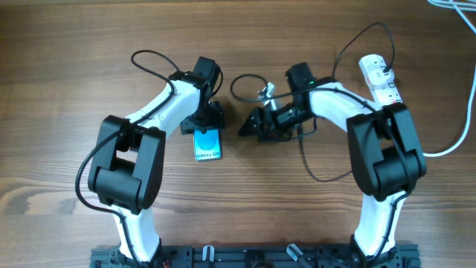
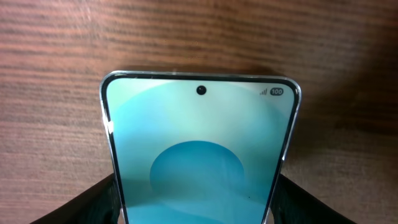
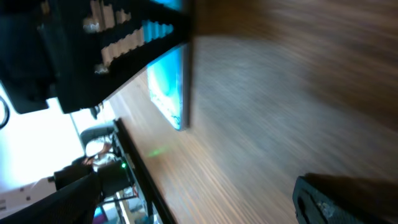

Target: Plug charger to phone and switch on socket

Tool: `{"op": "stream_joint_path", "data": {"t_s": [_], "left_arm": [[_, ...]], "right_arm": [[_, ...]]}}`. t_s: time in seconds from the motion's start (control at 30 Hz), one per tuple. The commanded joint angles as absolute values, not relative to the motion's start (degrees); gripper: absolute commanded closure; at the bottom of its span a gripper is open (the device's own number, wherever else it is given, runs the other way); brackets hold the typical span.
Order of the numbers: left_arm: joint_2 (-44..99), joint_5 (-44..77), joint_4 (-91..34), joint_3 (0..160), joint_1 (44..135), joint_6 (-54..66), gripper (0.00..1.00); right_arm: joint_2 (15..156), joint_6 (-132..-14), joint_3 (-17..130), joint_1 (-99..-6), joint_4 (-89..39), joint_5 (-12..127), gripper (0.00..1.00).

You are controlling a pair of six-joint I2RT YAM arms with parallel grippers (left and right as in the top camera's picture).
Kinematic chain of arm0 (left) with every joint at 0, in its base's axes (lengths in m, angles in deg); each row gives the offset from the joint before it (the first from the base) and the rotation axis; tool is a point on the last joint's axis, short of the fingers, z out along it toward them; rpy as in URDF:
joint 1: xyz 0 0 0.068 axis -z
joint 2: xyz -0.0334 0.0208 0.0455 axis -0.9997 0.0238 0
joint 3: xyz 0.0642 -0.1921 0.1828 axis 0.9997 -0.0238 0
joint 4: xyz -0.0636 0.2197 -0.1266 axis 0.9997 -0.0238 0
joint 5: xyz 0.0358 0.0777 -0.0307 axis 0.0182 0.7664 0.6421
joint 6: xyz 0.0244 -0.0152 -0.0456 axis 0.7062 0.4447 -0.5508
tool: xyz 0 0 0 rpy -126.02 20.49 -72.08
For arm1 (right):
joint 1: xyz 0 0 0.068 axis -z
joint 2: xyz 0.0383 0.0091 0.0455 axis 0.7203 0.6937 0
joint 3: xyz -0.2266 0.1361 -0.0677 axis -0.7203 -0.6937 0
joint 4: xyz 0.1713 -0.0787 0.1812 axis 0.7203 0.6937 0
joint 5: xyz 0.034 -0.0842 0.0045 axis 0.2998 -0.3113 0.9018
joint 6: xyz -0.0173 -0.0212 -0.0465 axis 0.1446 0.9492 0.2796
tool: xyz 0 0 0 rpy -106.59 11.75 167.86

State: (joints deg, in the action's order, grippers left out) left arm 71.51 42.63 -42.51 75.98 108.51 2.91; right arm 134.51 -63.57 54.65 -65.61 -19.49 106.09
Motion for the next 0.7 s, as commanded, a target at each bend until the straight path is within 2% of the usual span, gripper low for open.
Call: {"op": "stream_joint_path", "data": {"t_s": [0.0,0.23,0.3,0.4,0.5,0.6,0.67], "left_arm": [[73.74,36.01,-43.23,73.86,106.7,4.86,0.3],[73.74,28.49,-43.78,73.86,102.61,7.29,0.3],[73.74,28.43,-44.11,73.86,102.13,7.33,0.3],[73.74,28.43,-44.41,73.86,102.11,7.33,0.3],[73.74,28.43,-44.43,73.86,102.11,7.33,0.3],[73.74,28.45,-44.43,73.86,102.11,7.33,0.29],[73.74,28.45,-44.41,73.86,102.11,7.31,0.29]], "right_arm": [[134.53,-61.73,53.47,-67.79,-22.69,112.87,0.0],[134.53,-61.53,52.73,-69.89,-25.88,112.78,0.0],[134.53,-66.71,50.36,-71.25,-32.72,112.74,0.0],[134.53,-81.62,44.4,-74.88,-51.45,111.58,0.0],[134.53,-93.58,40.75,-80.19,-63.43,102.84,0.0],[134.53,-96.51,40.75,-82.94,-66.33,99.17,0.06],[134.53,-98.12,40.75,-82.96,-68.17,98.05,0.17]]}}
